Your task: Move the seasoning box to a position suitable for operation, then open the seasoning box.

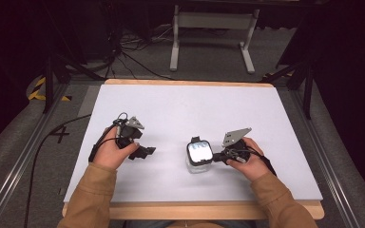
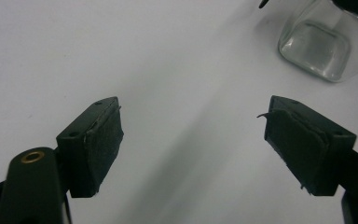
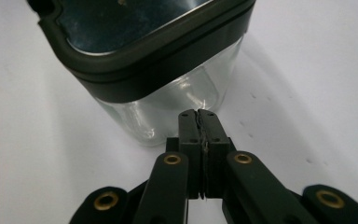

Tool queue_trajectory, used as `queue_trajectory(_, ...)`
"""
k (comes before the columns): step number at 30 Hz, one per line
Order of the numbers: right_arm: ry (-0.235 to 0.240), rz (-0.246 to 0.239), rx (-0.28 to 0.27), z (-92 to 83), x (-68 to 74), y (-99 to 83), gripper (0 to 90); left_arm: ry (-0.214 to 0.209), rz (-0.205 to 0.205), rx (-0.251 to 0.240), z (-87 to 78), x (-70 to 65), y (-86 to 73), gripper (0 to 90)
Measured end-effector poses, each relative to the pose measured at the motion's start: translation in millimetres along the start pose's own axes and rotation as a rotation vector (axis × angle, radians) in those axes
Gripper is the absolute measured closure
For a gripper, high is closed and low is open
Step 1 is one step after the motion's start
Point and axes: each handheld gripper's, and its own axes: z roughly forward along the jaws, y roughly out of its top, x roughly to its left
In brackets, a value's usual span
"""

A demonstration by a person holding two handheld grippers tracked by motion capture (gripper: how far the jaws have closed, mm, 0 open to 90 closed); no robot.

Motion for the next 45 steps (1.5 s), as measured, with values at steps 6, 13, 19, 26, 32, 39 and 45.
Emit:
queue_trajectory(6, 0.023, -0.019, 0.016, 5.4, 9.7, 0.9, 90.0, -0.021, 0.005, -0.066, 1.3, -3.2, 5.4, 17.7)
queue_trajectory(13, 0.027, -0.022, 0.002, 4.3, 11.3, 1.5, 90.0, -0.005, 0.041, -0.043, 1.7, -6.0, 9.4, 25.3)
queue_trajectory(19, 0.0, -0.001, -0.009, -3.2, 9.2, -0.4, 90.0, -0.009, 0.07, -0.036, -4.4, -12.4, 17.5, 48.5)
queue_trajectory(26, -0.054, 0.039, -0.046, -23.8, 5.3, -9.6, 90.0, -0.088, 0.024, -0.127, -6.6, -24.4, 36.1, 56.4)
queue_trajectory(32, -0.08, 0.056, -0.057, -34.5, 6.0, -18.5, 90.0, -0.122, 0.042, -0.17, 3.0, -31.8, 54.6, 61.2)
queue_trajectory(39, -0.105, 0.075, -0.062, -43.0, 10.4, -25.7, 89.9, -0.199, 0.077, -0.216, 23.8, -43.4, 73.6, 68.9)
queue_trajectory(45, -0.114, 0.08, -0.063, -46.5, 13.0, -30.3, 89.9, -0.24, 0.098, -0.202, 42.6, -50.2, 86.1, 80.7)
